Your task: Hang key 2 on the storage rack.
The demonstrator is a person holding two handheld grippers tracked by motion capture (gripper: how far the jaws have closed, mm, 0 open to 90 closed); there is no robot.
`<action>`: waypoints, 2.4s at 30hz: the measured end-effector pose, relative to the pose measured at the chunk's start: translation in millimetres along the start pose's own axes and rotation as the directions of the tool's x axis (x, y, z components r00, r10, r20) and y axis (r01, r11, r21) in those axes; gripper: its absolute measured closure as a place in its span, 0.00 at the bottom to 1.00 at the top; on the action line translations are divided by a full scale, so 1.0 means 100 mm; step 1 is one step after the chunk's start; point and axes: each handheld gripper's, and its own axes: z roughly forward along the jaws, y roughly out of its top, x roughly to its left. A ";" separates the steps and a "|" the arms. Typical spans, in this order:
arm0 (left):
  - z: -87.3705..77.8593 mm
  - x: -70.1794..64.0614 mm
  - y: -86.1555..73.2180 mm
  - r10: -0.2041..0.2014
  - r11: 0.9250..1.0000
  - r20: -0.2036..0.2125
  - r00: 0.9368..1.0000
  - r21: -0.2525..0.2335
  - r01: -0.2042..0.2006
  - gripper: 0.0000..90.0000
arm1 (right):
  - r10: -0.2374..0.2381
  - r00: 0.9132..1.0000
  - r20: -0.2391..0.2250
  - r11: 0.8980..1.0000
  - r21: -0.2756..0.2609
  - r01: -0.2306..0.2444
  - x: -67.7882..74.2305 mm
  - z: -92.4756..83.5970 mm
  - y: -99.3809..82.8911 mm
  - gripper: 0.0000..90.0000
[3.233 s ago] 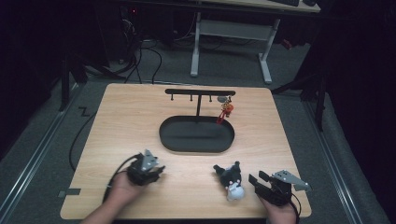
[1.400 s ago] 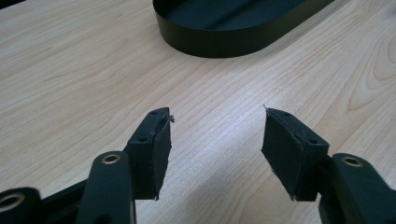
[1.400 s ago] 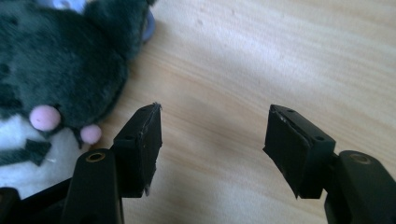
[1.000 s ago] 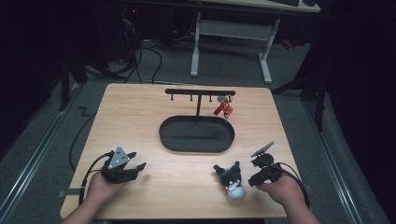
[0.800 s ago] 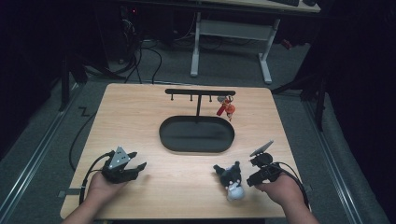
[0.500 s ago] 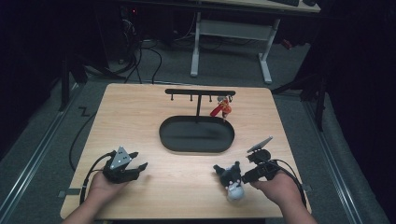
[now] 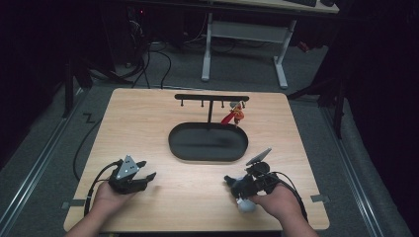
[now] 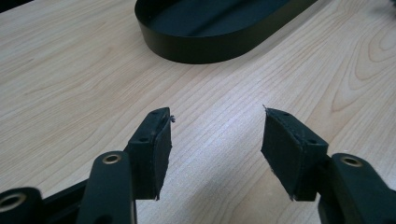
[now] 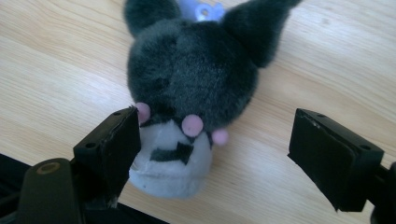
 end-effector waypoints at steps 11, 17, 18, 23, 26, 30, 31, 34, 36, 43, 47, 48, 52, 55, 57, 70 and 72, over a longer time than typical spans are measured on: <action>0.01 -0.01 0.02 0.014 1.000 0.005 1.000 -0.001 -0.014 0.47 | -0.020 1.000 0.021 1.000 0.010 0.019 0.10 -0.03 0.03 0.18; 0.01 -0.01 0.02 0.015 1.000 0.009 1.000 0.001 -0.015 0.47 | -0.021 1.000 0.014 0.996 0.086 0.019 0.14 0.27 -0.03 0.17; 0.01 -0.02 0.02 0.016 1.000 0.010 1.000 0.002 -0.016 0.47 | -0.019 1.000 0.014 0.996 0.082 0.018 0.13 0.29 -0.04 0.17; 0.01 0.00 0.02 0.012 1.000 0.009 1.000 0.005 -0.012 0.47 | -0.005 1.000 -0.002 0.997 0.078 0.005 0.08 0.34 0.00 0.31; 0.01 0.00 0.01 0.013 1.000 0.008 1.000 0.007 -0.013 0.47 | -0.020 1.000 0.016 0.997 0.074 0.018 0.03 0.32 0.01 0.41; 0.02 0.00 0.01 0.017 1.000 0.007 1.000 0.012 -0.017 0.47 | -0.049 0.998 0.045 0.996 0.078 0.046 -0.02 0.28 0.01 0.48; 0.02 -0.01 0.01 0.017 1.000 0.007 1.000 0.014 -0.017 0.47 | -0.046 0.998 0.042 0.996 0.073 0.043 -0.03 0.26 0.01 0.49; 0.02 -0.01 -0.01 0.014 1.000 0.007 1.000 0.015 -0.014 0.47 | -0.057 0.998 0.026 0.998 0.041 0.056 -0.07 0.16 0.02 0.50; 0.02 0.01 -0.01 0.008 1.000 0.012 1.000 0.011 -0.009 0.47 | -0.066 0.998 0.010 0.997 0.039 0.065 -0.07 0.09 0.04 0.50; 0.00 0.02 0.00 0.011 1.000 0.016 1.000 0.005 -0.011 0.47 | -0.091 0.996 0.001 0.996 0.021 0.091 0.02 -0.18 0.16 0.50; -0.02 0.02 -0.02 0.016 1.000 0.010 1.000 0.010 -0.016 0.47 | -0.118 0.993 0.006 0.993 0.009 0.117 0.07 -0.32 0.26 0.50; -0.02 0.02 -0.02 0.016 1.000 0.009 1.000 0.010 -0.016 0.47 | -0.123 0.992 0.009 0.992 0.010 0.123 0.08 -0.35 0.29 0.50; -0.03 0.03 -0.03 0.000 1.000 0.007 1.000 0.013 0.000 0.47 | -0.152 0.988 0.002 0.988 0.007 0.152 0.15 -0.49 0.43 0.50; -0.03 0.02 -0.02 0.002 1.000 0.009 1.000 0.011 -0.002 0.47 | -0.166 0.986 0.004 0.986 -0.005 0.166 0.21 -0.59 0.53 0.50; -0.02 0.02 -0.01 0.005 1.000 0.012 1.000 0.011 -0.005 0.47 | -0.182 0.983 0.005 0.983 -0.023 0.182 0.23 -0.65 0.59 0.50; 0.01 -0.03 0.00 0.029 0.999 0.032 0.999 0.026 -0.030 0.47 | -0.181 0.983 -0.009 0.983 -0.034 0.181 0.22 -0.90 0.93 0.51; 0.00 -0.03 -0.01 0.029 0.999 0.031 0.999 0.025 -0.030 0.47 | -0.171 0.985 -0.010 0.985 -0.029 0.171 0.21 -0.95 0.97 0.51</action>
